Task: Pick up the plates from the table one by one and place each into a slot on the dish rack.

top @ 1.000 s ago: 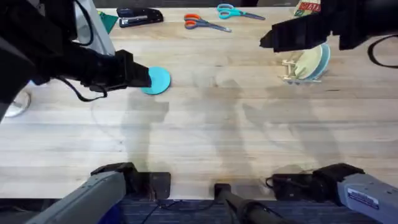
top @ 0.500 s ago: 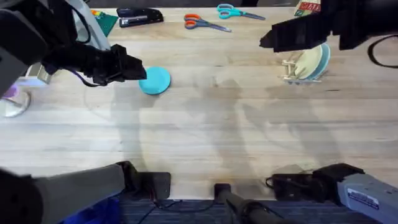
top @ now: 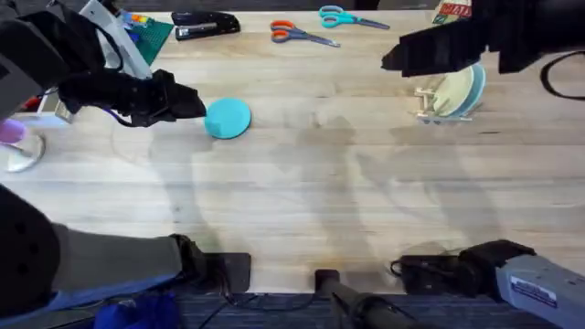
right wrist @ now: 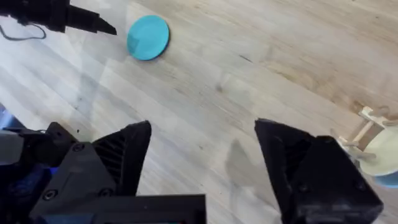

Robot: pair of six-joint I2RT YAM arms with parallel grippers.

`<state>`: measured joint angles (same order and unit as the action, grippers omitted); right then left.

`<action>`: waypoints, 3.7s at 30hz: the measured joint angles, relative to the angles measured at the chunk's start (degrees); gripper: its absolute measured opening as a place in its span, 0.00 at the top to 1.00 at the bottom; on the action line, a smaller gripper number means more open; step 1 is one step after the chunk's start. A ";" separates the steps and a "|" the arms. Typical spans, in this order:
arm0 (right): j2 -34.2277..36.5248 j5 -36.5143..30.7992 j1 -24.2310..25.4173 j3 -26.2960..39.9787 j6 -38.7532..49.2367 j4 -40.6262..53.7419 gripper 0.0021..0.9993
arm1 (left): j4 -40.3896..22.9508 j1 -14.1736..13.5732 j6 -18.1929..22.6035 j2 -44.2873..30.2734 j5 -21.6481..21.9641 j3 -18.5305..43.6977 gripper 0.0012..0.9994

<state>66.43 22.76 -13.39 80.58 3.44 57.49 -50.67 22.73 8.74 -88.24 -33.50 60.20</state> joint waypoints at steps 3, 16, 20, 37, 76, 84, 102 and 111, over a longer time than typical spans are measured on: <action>0.02 0.00 0.00 0.00 0.00 0.00 0.00 | 0.35 0.06 0.15 -1.04 0.00 0.00 0.96; 0.02 0.00 0.00 0.00 0.00 0.00 0.01 | 0.81 0.08 0.26 -3.33 0.00 0.00 0.96; 0.00 0.00 0.00 0.00 0.00 0.00 0.00 | 0.82 0.08 0.26 -3.33 0.00 0.00 0.96; 0.01 0.02 0.00 0.00 0.00 0.00 0.00 | 3.11 0.08 0.23 -3.33 -0.02 0.00 0.96; 0.02 0.02 0.00 0.00 0.00 0.00 0.01 | 5.42 0.08 -0.16 -7.56 0.09 0.00 0.96; 0.02 0.01 0.00 0.00 0.00 0.00 0.00 | 6.62 0.08 -0.16 -8.95 0.12 0.00 0.96; 0.00 0.02 0.00 0.00 0.00 0.00 0.01 | 6.94 0.52 -4.75 -15.67 -0.62 1.58 0.96; 0.01 0.01 0.00 0.00 0.00 0.00 0.00 | 8.84 0.87 -5.68 -19.22 -5.59 3.06 0.96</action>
<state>66.44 22.77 -13.39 80.58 3.44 57.49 -41.83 23.60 3.06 -107.46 -39.09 63.27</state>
